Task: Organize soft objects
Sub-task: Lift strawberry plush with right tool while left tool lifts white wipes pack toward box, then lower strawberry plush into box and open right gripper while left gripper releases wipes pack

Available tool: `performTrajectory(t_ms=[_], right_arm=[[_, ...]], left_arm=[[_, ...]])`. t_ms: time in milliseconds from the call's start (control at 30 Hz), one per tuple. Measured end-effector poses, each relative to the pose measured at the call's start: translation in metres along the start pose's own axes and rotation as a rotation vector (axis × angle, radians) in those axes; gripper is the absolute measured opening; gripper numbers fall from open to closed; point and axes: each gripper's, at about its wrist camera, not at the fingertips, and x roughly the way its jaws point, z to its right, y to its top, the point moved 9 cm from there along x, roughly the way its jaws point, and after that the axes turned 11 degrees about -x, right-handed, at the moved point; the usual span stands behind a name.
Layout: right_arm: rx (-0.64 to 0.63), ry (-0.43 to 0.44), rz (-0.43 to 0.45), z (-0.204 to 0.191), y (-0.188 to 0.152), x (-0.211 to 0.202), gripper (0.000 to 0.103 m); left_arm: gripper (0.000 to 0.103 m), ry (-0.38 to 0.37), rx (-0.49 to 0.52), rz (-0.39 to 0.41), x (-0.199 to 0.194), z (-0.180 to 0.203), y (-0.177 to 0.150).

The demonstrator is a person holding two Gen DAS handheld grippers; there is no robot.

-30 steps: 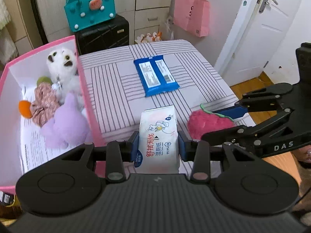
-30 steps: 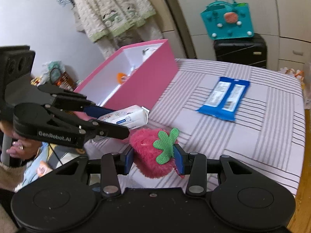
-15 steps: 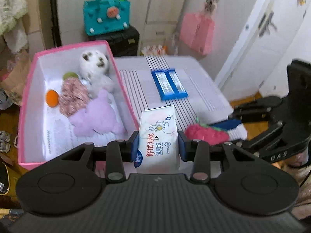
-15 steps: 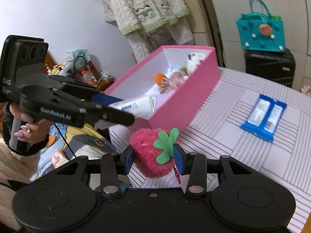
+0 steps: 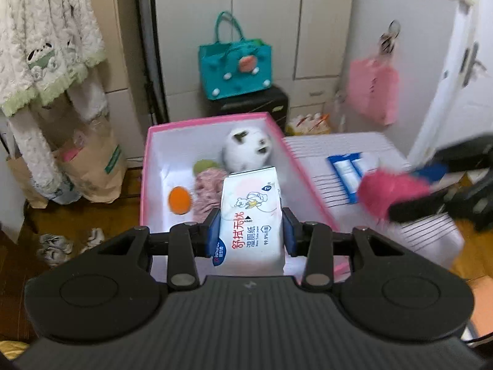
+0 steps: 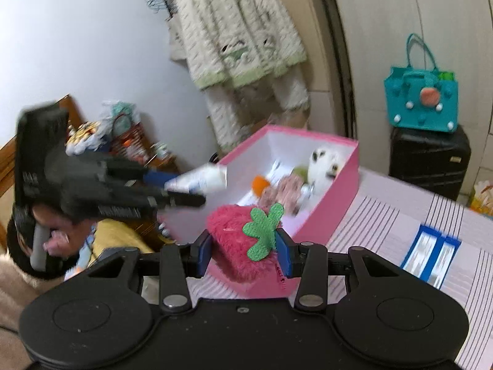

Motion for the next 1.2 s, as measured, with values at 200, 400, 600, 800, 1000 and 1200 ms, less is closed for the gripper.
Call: performTrajectory(t_ms=[200, 400, 600, 800, 1000, 1200], right_arm=[[0.016, 0.022, 0.005, 0.013, 0.027, 0.038, 0.048], [0.037, 0.030, -0.019, 0.024, 0.041, 0.086, 0.048], [0.071, 0.048, -0.063, 0.033, 0.052, 0.127, 0.048], [0.093, 0.062, -0.121, 0.039, 0.057, 0.167, 0.048], [0.078, 0.012, -0.147, 0.045, 0.064, 0.194, 0.048], [0.066, -0.008, -0.162, 0.047, 0.070, 0.217, 0.049]], left_arm=[[0.039, 0.048, -0.007, -0.029, 0.047, -0.032, 0.004], [0.039, 0.126, 0.016, -0.045, 0.087, -0.058, 0.006], [0.039, 0.080, 0.007, -0.111, 0.100, -0.063, -0.004], [0.040, 0.090, 0.049, -0.137, 0.101, -0.059, -0.011], [0.041, 0.084, 0.022, -0.148, 0.102, -0.059, -0.007], [0.042, 0.076, -0.006, -0.125, 0.102, -0.062, -0.005]])
